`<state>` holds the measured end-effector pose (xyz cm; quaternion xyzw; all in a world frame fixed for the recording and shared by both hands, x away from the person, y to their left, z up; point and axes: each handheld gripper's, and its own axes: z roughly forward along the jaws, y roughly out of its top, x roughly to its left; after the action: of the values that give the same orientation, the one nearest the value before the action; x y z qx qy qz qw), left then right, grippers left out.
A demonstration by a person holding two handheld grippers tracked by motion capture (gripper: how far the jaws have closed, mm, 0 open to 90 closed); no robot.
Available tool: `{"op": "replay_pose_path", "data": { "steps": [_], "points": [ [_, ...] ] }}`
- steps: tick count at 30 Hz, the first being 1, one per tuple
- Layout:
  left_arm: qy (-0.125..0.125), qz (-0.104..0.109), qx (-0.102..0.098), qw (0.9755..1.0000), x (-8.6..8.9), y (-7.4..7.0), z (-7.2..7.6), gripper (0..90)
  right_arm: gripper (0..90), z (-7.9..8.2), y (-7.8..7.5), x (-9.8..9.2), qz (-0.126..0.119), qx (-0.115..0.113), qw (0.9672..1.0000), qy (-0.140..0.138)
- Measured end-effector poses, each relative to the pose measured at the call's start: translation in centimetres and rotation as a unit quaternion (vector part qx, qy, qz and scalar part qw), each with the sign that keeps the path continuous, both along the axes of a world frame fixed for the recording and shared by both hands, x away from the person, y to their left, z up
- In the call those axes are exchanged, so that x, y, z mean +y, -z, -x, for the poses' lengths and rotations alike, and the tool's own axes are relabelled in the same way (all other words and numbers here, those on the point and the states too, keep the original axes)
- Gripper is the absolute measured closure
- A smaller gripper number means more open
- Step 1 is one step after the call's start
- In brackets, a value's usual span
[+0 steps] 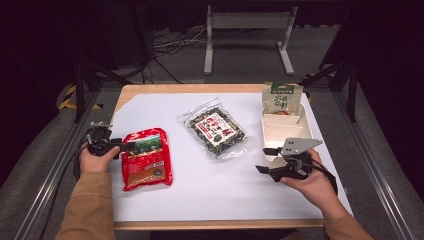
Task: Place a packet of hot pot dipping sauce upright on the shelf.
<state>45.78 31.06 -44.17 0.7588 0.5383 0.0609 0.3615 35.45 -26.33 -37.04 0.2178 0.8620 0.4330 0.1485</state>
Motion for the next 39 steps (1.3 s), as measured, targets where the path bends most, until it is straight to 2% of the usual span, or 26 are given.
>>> {"op": "replay_pose_path", "data": {
  "steps": [3,4,6,7,9,12,15,18,19,21,22,23,31,32,33,34,35,37,39],
  "points": [
    [0.001,-0.005,0.005,1.0000,-0.1,0.2,-0.1,28.1,35.7,0.0,0.0,0.1,-0.001,0.001,1.0000,-0.002],
    [-0.004,-0.005,0.004,1.0000,-0.2,0.3,-0.1,25.0,35.6,0.0,0.0,0.2,0.000,0.000,1.0000,-0.002],
    [-0.020,-0.023,-0.002,0.9995,-0.4,0.2,-0.3,19.6,35.6,0.0,0.1,0.2,0.001,0.001,1.0000,-0.003],
    [-0.023,-0.023,-0.004,0.9995,-0.4,0.2,-0.4,17.9,35.5,0.0,0.1,0.2,0.001,0.001,1.0000,-0.003],
    [-0.022,-0.019,-0.006,0.9995,-0.6,0.3,-0.6,17.1,35.5,0.0,0.1,0.3,0.001,0.001,1.0000,-0.003],
    [-0.025,-0.030,-0.009,0.9992,-1.3,0.5,-0.9,11.5,35.2,0.0,0.2,0.3,0.001,0.002,1.0000,-0.003],
    [-0.020,-0.030,-0.013,0.9993,-1.8,0.5,-1.1,14.0,35.1,0.0,0.2,0.4,0.002,0.002,1.0000,-0.004],
    [-0.019,-0.048,-0.018,0.9985,-2.2,0.5,-1.1,14.8,34.9,0.0,0.3,0.4,0.003,0.002,1.0000,-0.004],
    [-0.019,-0.051,-0.022,0.9983,-2.3,0.6,-1.1,16.6,34.9,0.0,0.3,0.4,0.003,0.003,1.0000,-0.004],
    [-0.016,-0.072,-0.029,0.9969,-2.5,0.6,-1.0,21.7,34.9,0.0,0.4,0.4,0.002,0.003,1.0000,-0.004],
    [-0.015,-0.097,-0.035,0.9946,-2.8,0.6,-0.9,25.1,34.8,0.0,0.4,0.4,0.002,0.004,1.0000,-0.004],
    [-0.014,-0.119,-0.043,0.9918,-3.1,0.5,-0.8,33.4,34.8,0.0,0.4,0.4,0.003,0.004,1.0000,-0.005],
    [0.005,-0.119,-0.050,0.9915,-3.6,0.4,-0.4,51.6,34.7,-0.1,0.5,0.7,0.004,0.005,1.0000,-0.007],
    [0.020,-0.116,-0.052,0.9917,-3.8,0.3,-0.2,56.5,34.7,-0.1,0.5,0.7,0.003,0.005,1.0000,-0.008],
    [0.030,-0.111,-0.050,0.9921,-4.1,0.3,0.0,69.8,34.7,-0.1,0.5,0.7,0.004,0.003,1.0000,-0.008],
    [0.039,-0.117,-0.053,0.9910,-4.3,0.3,0.0,78.9,34.7,-0.1,0.4,0.7,0.004,0.003,1.0000,-0.008],
    [0.041,-0.126,-0.055,0.9897,-4.6,0.2,0.1,82.6,34.7,-0.1,0.4,0.8,0.003,0.002,1.0000,-0.009],
    [0.041,-0.131,-0.055,0.9890,-4.7,0.1,0.2,84.7,34.7,-0.1,0.3,0.8,0.002,0.002,0.9999,-0.010],
    [0.037,-0.122,-0.049,0.9906,-4.6,0.1,0.1,86.0,34.7,-0.1,0.3,0.7,0.002,0.001,1.0000,-0.010]
  ]
}}
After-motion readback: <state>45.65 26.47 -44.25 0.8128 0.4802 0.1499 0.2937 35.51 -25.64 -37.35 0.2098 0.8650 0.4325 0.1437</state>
